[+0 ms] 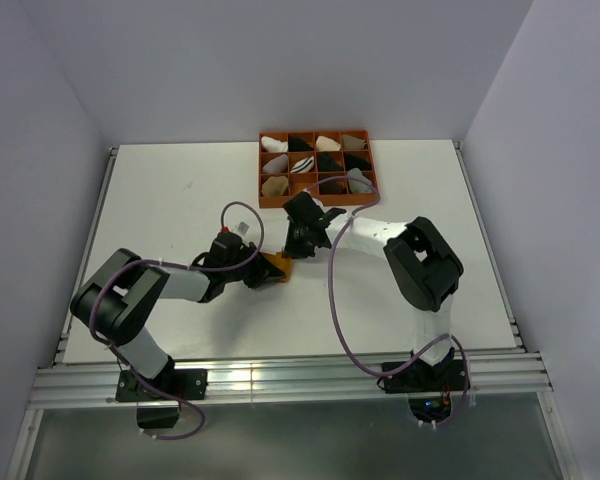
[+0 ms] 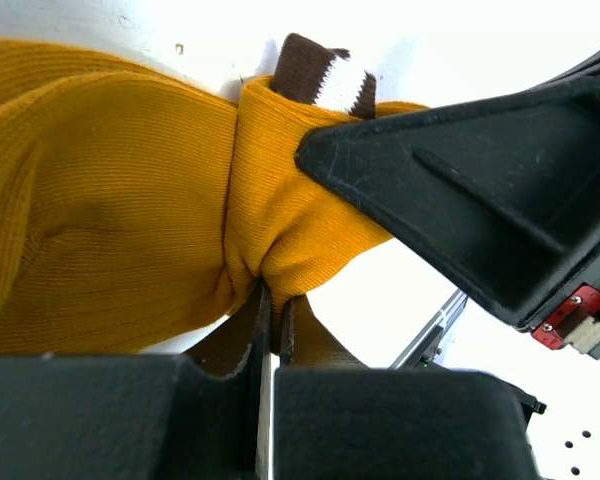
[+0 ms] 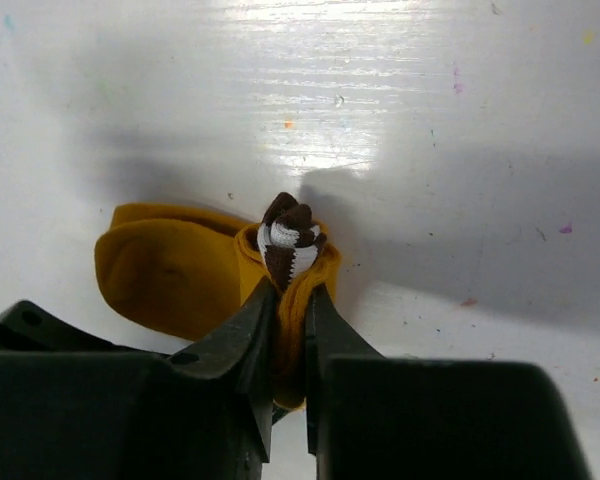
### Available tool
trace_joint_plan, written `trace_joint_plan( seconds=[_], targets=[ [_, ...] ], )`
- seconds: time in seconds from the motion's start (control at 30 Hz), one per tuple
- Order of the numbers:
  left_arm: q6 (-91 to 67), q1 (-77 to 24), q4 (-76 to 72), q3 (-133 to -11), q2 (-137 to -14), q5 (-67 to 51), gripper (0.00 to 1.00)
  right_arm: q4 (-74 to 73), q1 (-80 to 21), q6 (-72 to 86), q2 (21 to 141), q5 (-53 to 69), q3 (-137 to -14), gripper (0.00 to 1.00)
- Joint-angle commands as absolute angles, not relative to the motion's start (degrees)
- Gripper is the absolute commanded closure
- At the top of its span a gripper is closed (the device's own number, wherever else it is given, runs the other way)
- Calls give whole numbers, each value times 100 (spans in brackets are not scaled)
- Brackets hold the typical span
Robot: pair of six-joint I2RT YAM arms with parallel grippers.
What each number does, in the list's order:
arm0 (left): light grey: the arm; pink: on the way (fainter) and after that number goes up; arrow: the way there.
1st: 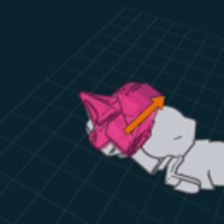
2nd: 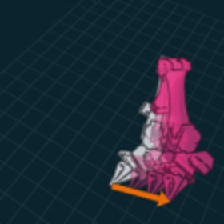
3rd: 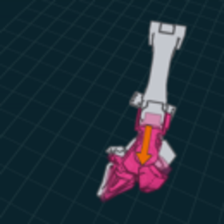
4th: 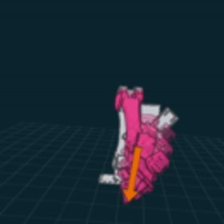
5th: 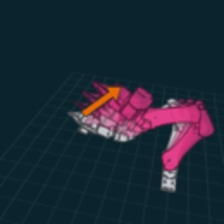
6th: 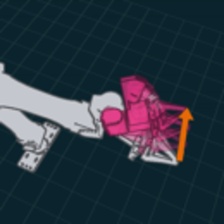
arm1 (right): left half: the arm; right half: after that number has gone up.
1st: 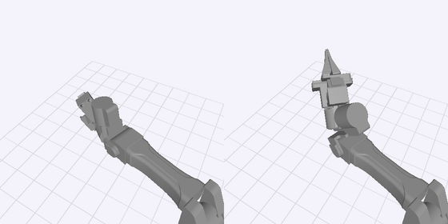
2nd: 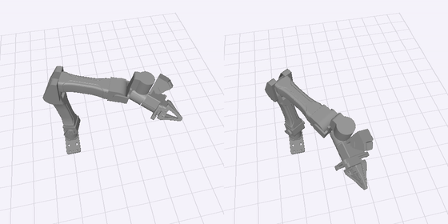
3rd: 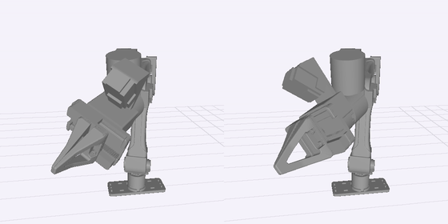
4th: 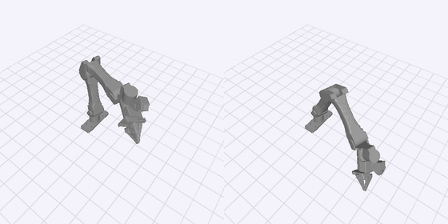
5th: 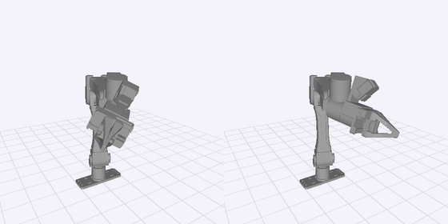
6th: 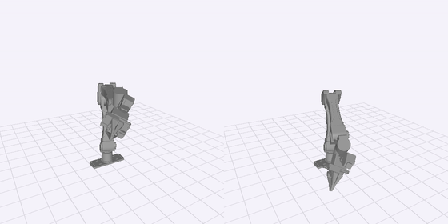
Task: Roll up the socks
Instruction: Roll the sock at the center of the board.
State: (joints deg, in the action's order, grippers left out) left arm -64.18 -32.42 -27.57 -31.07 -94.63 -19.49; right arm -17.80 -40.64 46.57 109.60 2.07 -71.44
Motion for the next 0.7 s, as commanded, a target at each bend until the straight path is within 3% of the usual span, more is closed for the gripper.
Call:
trace_joint_plan(
  seconds=[0.0, 0.03, 0.23, 0.4, 0.5, 0.67],
  targets=[
    [-6328, -3252, -2522, -2927, -9317, -1785, 99, -2530, -4122, 4597, 11170, -228, -7505, 90],
    [-6328, -3252, -2531, -2901, -9308, -1784, 99, -2670, -4122, 4579, 11232, -246, -7610, 99],
    [-6179, -3278, -2479, -2778, -9098, -1592, 94, -3364, -4157, 4430, 11583, -465, -8137, 100],
    [-5784, -3471, -2110, -2847, -8571, -1047, 67, -3638, -4227, 4412, 11733, -545, -8349, 100],
    [-5503, -3647, -1768, -2962, -8254, -546, 58, -3779, -4236, 4412, 11786, -632, -8446, 100],
    [-4950, -4103, -1336, -3225, -7955, 480, 53, -3885, -4254, 4430, 11795, -659, -8517, 100]
  ],
)
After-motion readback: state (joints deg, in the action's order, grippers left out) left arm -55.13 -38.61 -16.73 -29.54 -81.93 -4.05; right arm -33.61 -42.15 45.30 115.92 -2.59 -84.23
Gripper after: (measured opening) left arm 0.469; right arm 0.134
